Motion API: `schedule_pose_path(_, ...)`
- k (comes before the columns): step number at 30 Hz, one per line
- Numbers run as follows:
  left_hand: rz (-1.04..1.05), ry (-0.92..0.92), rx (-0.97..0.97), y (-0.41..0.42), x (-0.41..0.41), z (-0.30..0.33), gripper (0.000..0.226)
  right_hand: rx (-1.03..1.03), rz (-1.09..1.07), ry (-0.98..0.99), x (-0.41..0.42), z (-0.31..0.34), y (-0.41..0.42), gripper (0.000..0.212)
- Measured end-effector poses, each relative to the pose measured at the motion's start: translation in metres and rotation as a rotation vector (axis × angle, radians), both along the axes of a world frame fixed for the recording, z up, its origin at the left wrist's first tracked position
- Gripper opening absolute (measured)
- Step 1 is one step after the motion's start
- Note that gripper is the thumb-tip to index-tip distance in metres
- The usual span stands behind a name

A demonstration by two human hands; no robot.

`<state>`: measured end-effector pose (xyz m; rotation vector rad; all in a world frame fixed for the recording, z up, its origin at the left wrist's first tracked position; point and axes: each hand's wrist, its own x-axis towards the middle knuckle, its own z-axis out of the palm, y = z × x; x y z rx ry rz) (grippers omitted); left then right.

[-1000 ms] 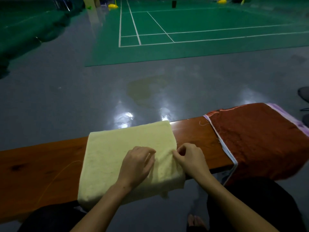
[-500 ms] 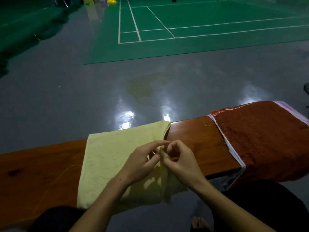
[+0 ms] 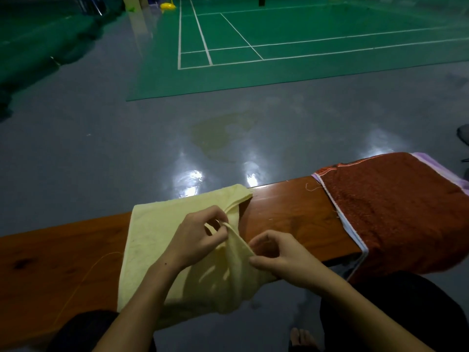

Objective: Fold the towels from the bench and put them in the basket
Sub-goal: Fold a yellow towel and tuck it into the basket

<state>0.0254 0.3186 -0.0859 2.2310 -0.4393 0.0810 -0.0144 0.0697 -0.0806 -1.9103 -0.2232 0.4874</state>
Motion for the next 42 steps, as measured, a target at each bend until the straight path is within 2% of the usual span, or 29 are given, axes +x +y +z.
schedule_pose_path(4,0.082,0.05,-0.123,0.011,0.001,0.01,0.006,-0.015,0.084,0.032,-0.003,0.001,-0.004,0.016)
schedule_pose_path(10,0.119,0.127,-0.269,0.014,-0.006,0.021,0.012,0.018,0.139,0.098,0.0,0.003,0.0,0.015)
schedule_pose_path(14,0.147,0.165,-0.421,0.02,-0.01,0.031,0.011,-0.086,0.061,-0.122,0.013,-0.002,0.005,0.007)
schedule_pose_path(19,0.109,0.238,-0.61,0.031,-0.013,0.038,0.02,-0.091,-0.125,-0.315,0.034,-0.007,0.026,0.009)
schedule_pose_path(23,0.084,0.29,-0.784,0.037,-0.011,0.038,0.008,-0.004,-0.264,-0.393,0.047,-0.012,0.049,0.008)
schedule_pose_path(25,0.074,0.314,-0.879,0.038,-0.01,0.041,0.009,0.051,-0.295,-0.398,0.053,-0.016,0.061,0.008)
schedule_pose_path(29,0.072,0.331,-1.007,0.044,-0.01,0.047,0.008,0.295,-0.274,-0.303,0.057,-0.016,0.085,0.009)
schedule_pose_path(33,0.103,0.345,-1.055,0.049,-0.011,0.047,0.01,0.486,-0.296,-0.251,0.057,-0.011,0.102,0.008)
schedule_pose_path(38,0.147,0.326,-1.056,0.057,-0.012,0.049,0.011,0.549,-0.353,-0.215,0.062,-0.005,0.101,0.01)
schedule_pose_path(40,0.148,0.303,-1.007,0.062,-0.014,0.049,0.009,0.532,-0.348,-0.26,0.068,-0.004,0.095,0.011)
schedule_pose_path(42,0.146,0.259,-0.885,0.069,-0.016,0.047,0.008,0.426,-0.311,-0.368,0.075,-0.002,0.086,0.012)
